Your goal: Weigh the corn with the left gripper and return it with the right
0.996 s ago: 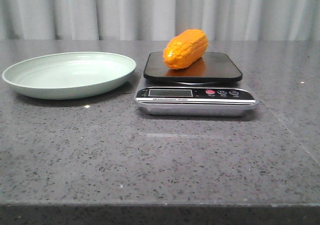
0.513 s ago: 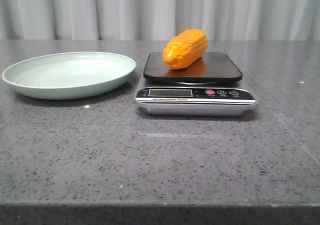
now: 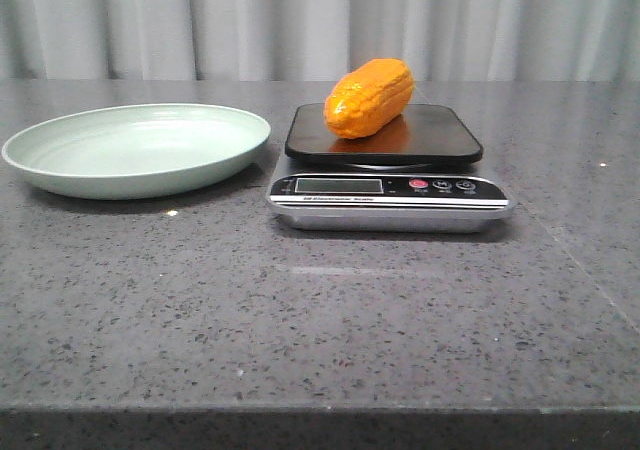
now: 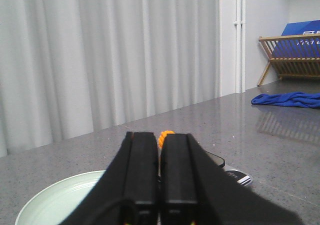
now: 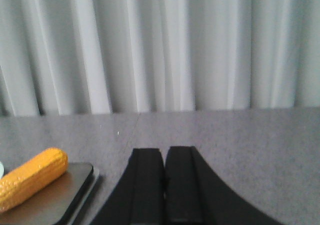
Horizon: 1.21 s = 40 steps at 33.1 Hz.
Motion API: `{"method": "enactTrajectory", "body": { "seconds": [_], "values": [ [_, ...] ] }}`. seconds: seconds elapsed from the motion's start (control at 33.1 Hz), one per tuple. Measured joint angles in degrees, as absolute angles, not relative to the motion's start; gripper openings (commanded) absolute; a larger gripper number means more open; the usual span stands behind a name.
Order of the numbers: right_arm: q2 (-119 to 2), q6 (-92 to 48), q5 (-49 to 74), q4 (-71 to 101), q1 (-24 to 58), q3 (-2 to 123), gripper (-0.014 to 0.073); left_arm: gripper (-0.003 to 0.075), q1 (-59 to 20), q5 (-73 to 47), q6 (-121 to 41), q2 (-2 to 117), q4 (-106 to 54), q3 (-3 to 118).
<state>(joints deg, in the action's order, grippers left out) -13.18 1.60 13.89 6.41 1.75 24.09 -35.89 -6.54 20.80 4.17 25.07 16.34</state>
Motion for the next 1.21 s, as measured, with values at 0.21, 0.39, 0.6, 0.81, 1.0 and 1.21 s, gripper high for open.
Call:
{"method": "enactTrajectory", "body": {
  "seconds": [0.21,0.39,0.6,0.81,1.0,1.21],
  "values": [
    [-22.0,2.0,18.4,6.4,1.8,28.5,0.0141,0.0127,-35.9,-6.4,20.8,4.2,25.1,16.3],
    [-26.1,2.0,18.1,6.4,1.8,28.6,0.0222,0.0127,-35.9,-6.3,20.8,4.2,25.1,16.3],
    [-31.4,2.0,18.3,6.4,7.4,30.7,0.0517,0.0127,-35.9,-6.2,20.8,4.2,25.2,16.3],
    [-39.2,2.0,18.5,6.4,17.6,35.4,0.0524,0.0127,-35.9,-6.2,20.8,4.2,25.2,16.3],
    [-49.4,2.0,18.7,6.4,25.5,43.3,0.0524,0.0127,-35.9,-6.0,20.8,4.2,25.2,16.3],
    [-63.2,6.1,25.4,6.4,28.8,56.5,0.0524,0.0127,-35.9,-5.8,20.8,4.2,25.2,16.3]
  ]
}}
